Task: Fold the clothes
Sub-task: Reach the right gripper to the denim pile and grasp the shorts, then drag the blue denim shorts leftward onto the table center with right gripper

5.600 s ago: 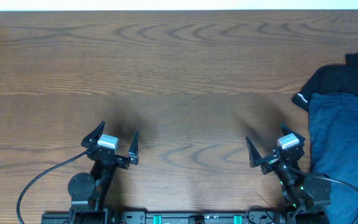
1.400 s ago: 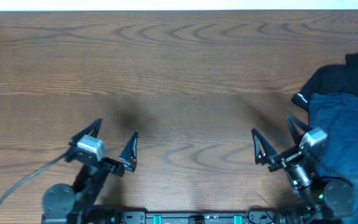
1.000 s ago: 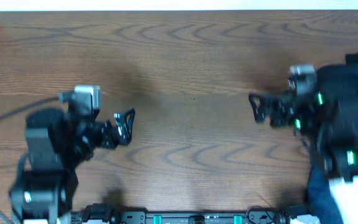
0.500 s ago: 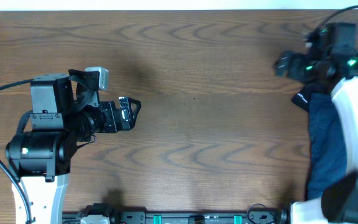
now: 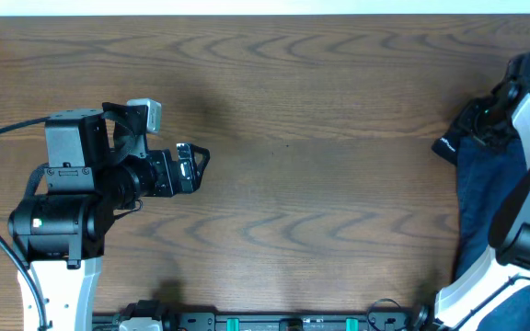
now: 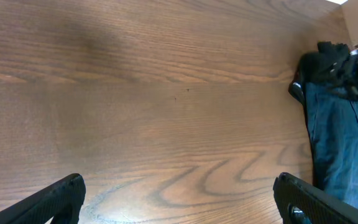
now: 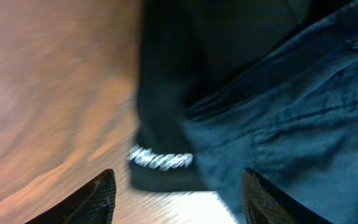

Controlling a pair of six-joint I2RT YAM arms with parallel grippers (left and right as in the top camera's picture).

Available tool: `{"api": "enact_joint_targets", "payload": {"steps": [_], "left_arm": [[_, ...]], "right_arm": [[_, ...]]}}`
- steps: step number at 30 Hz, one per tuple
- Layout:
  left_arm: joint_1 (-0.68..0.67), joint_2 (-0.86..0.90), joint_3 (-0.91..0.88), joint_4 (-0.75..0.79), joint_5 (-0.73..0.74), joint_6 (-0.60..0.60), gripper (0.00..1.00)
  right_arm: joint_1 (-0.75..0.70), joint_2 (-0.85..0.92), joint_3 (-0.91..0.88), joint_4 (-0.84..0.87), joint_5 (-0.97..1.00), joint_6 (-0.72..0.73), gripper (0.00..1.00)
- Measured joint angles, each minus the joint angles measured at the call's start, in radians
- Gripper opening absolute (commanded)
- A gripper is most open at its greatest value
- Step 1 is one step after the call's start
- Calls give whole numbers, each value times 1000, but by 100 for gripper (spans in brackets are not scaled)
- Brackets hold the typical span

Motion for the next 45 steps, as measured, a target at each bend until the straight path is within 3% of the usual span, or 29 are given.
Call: {"api": "enact_joint_targets", "payload": {"steps": [5,6,8,11,19,29,36,45], "left_arm": [[0,0,0,-10,0,0,98],[0,0,0,-12,0,0,98],[0,0,0,-18,0,0,98],[0,0,0,-27,0,0,98],[0,0,0,-37,0,0,98],[0,-1,1,-43,0,0,98],[0,-16,98,-153,-104,0,98],[0,-91,259,-264,-322,0,98]], "right_arm": [[0,74,0,22,68,16,54],[0,89,0,23,80,21,48],[0,113,0,23,99,27,19],[0,122,0,13,121,31,1],[0,40,4,-27,153,22,1],[26,-422,23,-15,-37,-48,1],[296,-463,32,3,-164,-55,1],[824,-249,32,264,-204,-51,4]]}}
